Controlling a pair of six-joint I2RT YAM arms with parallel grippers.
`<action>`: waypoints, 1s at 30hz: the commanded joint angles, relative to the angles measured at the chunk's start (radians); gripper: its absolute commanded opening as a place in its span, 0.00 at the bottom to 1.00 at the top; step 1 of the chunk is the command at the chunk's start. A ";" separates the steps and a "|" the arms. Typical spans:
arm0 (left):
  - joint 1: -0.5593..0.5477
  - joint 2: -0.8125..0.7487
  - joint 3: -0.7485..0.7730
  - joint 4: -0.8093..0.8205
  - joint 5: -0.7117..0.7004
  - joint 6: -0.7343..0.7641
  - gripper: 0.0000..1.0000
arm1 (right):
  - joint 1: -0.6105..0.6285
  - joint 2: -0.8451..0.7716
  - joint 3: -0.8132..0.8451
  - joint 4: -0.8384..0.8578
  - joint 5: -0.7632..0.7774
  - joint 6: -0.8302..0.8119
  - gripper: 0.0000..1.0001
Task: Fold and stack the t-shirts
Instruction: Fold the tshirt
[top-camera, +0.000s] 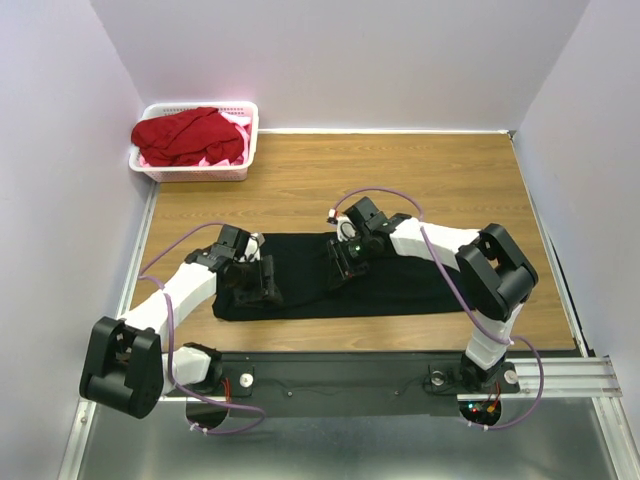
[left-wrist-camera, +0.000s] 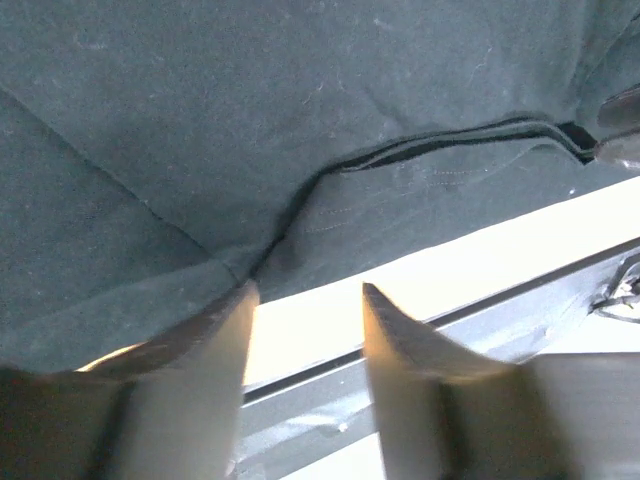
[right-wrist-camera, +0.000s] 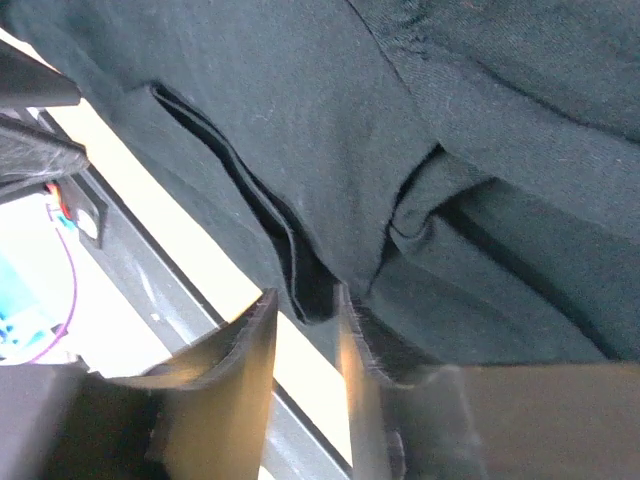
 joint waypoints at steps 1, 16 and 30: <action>-0.005 -0.023 0.014 -0.020 0.018 0.004 0.75 | 0.010 -0.038 0.013 -0.029 0.020 -0.033 0.41; -0.005 0.068 0.170 0.127 -0.267 -0.085 0.89 | -0.175 -0.175 0.042 -0.125 0.477 -0.038 0.48; -0.100 0.260 0.431 0.211 -0.317 0.108 0.85 | -0.490 -0.215 0.050 -0.138 0.691 -0.056 0.49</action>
